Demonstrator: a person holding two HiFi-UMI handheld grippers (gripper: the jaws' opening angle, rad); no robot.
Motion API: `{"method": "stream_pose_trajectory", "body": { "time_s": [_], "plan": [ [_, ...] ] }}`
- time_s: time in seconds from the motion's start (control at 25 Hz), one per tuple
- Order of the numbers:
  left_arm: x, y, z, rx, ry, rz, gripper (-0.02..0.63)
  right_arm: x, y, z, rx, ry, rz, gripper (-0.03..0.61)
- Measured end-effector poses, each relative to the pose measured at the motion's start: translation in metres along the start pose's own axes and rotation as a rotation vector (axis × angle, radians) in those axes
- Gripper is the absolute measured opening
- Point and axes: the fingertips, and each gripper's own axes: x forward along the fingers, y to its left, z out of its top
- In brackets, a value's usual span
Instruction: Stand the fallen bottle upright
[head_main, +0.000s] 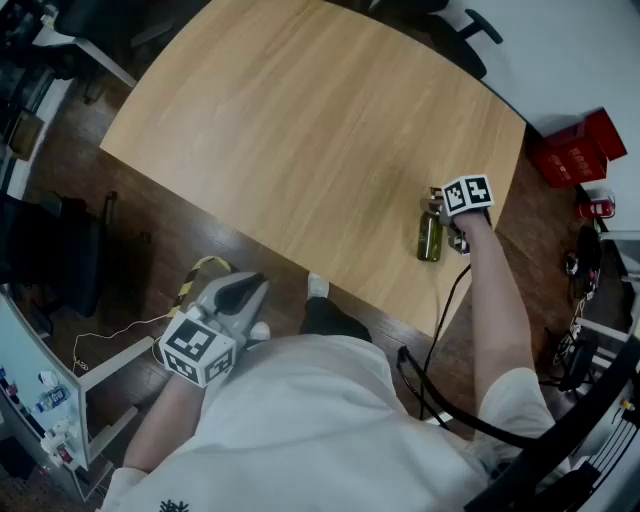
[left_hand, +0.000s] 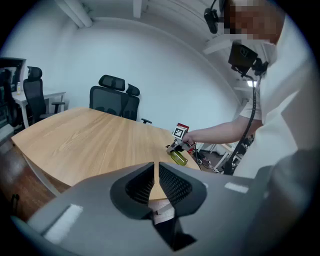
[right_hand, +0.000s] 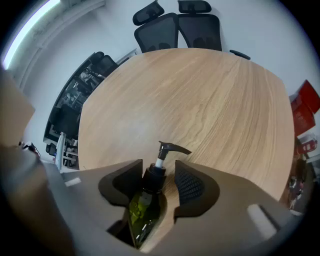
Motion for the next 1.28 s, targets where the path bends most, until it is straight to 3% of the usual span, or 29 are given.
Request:
{"method": "stream_pose_trajectory", "body": {
  "time_s": [0.08, 0.2, 0.36, 0.52, 0.72, 1.0, 1.16, 1.28],
  "plan": [
    [0.002, 0.004, 0.003, -0.02, -0.008, 0.01, 0.023, 0.0, 0.004, 0.002, 0.011, -0.001, 0.025, 0.146],
    [0.005, 0.008, 0.008, -0.02, -0.019, 0.015, 0.023, -0.009, 0.009, 0.009, 0.007, -0.05, 0.027, 0.139],
    [0.008, 0.006, 0.013, 0.0, -0.023, 0.001, 0.023, -0.05, 0.032, 0.033, -0.075, -0.284, 0.007, 0.135],
    [0.012, -0.001, 0.013, 0.019, -0.024, -0.029, 0.023, -0.098, 0.06, 0.052, -0.222, -0.55, -0.054, 0.129],
    [0.017, -0.011, 0.017, 0.057, -0.02, -0.061, 0.023, -0.114, 0.081, 0.042, -0.373, -0.736, -0.18, 0.123],
    [0.008, -0.02, 0.011, 0.086, -0.011, -0.076, 0.023, -0.108, 0.09, 0.04, -0.413, -0.786, -0.245, 0.127],
    [0.001, -0.022, 0.013, 0.108, -0.023, -0.074, 0.023, -0.106, 0.083, 0.05, -0.355, -0.828, -0.235, 0.132],
    [-0.007, -0.021, 0.014, 0.123, -0.037, -0.068, 0.023, -0.103, 0.074, 0.054, -0.303, -0.836, -0.22, 0.198]
  ]
}}
